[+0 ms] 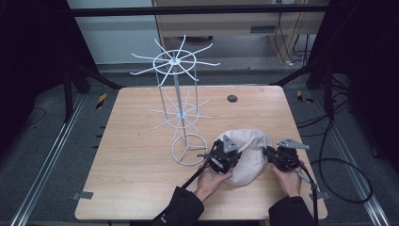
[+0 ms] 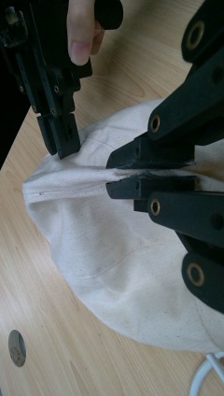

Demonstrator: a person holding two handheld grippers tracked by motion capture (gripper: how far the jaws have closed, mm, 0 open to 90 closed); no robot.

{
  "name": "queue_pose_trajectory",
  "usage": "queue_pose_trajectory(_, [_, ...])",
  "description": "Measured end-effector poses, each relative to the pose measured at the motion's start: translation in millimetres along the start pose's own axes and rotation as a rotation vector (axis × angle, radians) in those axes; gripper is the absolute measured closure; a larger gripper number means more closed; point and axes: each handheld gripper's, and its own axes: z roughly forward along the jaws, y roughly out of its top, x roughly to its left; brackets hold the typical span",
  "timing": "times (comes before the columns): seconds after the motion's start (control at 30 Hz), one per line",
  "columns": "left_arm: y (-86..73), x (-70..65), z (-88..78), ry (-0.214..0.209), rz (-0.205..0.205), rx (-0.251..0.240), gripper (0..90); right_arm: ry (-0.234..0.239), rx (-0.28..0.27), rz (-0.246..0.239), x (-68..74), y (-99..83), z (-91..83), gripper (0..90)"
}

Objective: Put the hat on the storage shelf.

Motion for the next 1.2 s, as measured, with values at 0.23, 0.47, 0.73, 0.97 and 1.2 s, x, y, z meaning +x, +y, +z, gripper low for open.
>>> queue_pose_trajectory(0.23, [0.0, 1.0, -1.2, -0.002, -0.003, -0.011, 85.2, -0.03, 0.016, -0.057, 4.7, 4.5, -1.5, 90.0])
queue_pose_trajectory(0.47, [2.4, 9.9, -3.9, 0.015, -0.009, -0.027, 85.4, -0.01, 0.003, -0.054, 7.3, -1.0, -29.4, 90.0])
queue_pose_trajectory(0.73, [3.3, 16.0, 1.6, 0.032, 0.004, -0.026, 84.3, 0.039, 0.032, -0.027, 22.0, -23.8, -62.7, 90.0])
queue_pose_trajectory(0.97, [5.9, 10.8, -19.1, 0.041, 0.013, -0.051, 63.4, 0.043, -0.022, -0.004, 21.9, -25.5, -75.6, 89.8])
queue_pose_trajectory(1.2, [-8.0, 7.5, -61.8, 0.071, 0.007, -0.078, 55.0, 0.002, -0.119, -0.001, 11.5, -10.9, -80.0, 90.0])
